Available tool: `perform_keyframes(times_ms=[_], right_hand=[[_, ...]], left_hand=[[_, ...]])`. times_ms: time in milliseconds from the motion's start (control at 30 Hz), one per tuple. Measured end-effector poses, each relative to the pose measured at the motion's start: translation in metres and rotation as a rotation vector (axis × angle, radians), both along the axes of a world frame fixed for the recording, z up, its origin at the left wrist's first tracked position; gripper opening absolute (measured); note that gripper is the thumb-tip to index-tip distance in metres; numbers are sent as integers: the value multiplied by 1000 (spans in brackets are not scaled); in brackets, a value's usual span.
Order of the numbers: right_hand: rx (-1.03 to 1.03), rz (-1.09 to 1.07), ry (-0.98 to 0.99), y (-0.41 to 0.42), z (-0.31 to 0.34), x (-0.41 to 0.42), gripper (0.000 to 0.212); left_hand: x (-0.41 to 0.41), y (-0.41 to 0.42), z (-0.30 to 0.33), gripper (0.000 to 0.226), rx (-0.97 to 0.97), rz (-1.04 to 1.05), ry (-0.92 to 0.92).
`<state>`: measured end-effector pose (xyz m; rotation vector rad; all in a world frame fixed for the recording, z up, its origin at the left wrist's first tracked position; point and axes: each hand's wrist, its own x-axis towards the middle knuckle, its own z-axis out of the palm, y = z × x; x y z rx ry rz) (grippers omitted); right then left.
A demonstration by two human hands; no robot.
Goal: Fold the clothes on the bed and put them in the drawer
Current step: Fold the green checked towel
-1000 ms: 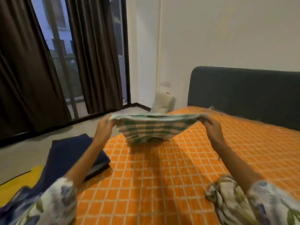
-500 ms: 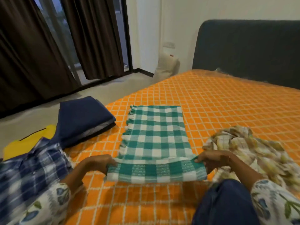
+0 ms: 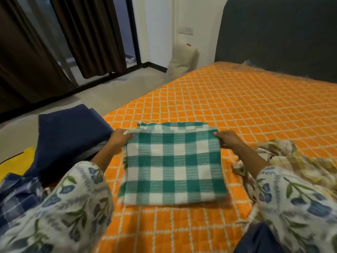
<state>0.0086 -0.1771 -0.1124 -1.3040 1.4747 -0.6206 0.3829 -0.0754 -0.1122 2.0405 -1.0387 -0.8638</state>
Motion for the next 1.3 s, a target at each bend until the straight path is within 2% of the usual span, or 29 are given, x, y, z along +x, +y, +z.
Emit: perform_keyframes(times_ms=[67, 100, 167, 200, 267, 300, 367, 400, 433, 600, 667, 800, 933, 1033, 1100, 1200, 1233, 1300], right_hand=[[-92, -49, 33, -27, -2, 13, 18], [-144, -68, 127, -34, -7, 18, 19], [-279, -20, 412, -27, -18, 24, 37], [-350, 33, 485, -14, -29, 28, 39], [-430, 177, 490, 25, -60, 41, 41], [-415, 277, 532, 47, -80, 49, 52], [-389, 441, 727, 78, -122, 57, 90], [-384, 471, 803, 87, -138, 56, 99], [-378, 482, 858, 95, -150, 53, 99], [-414, 486, 944, 144, -156, 34, 83], [-430, 445, 926, 160, -156, 30, 78], [-409, 509, 927, 187, -151, 22, 88], [-399, 537, 892, 213, -151, 22, 81], [-402, 561, 898, 221, -141, 26, 99], [-353, 480, 847, 208, -123, 32, 107], [-379, 193, 782, 155, -105, 40, 71], [-327, 104, 761, 132, -101, 39, 65], [-131, -19, 672, 81, -95, 36, 64]], left_hand=[[-9, -28, -2, 24, -49, 145, -171], [-15, -34, -4, 29, -50, 185, -288], [-32, -29, -16, 36, -69, 142, -498], [-42, -22, -30, 39, -91, 57, -572], [-67, -6, -64, 49, -56, -198, -646], [-78, 4, -83, 58, 22, -329, -675], [-91, 22, -117, 93, 175, -516, -759], [-93, 32, -131, 107, 215, -565, -788], [-95, 46, -140, 109, 210, -559, -787], [-107, 104, -151, 83, 119, -550, -759], [-114, 119, -150, 82, 92, -527, -772], [-123, 157, -148, 89, 126, -493, -749], [-132, 193, -147, 87, 139, -443, -719], [-134, 201, -140, 90, 158, -435, -707], [-130, 188, -132, 89, 150, -433, -733], [-116, 148, -117, 47, -9, -353, -752], [-110, 130, -112, 36, -33, -312, -747], [-95, 90, -95, 36, 32, -200, -694]])
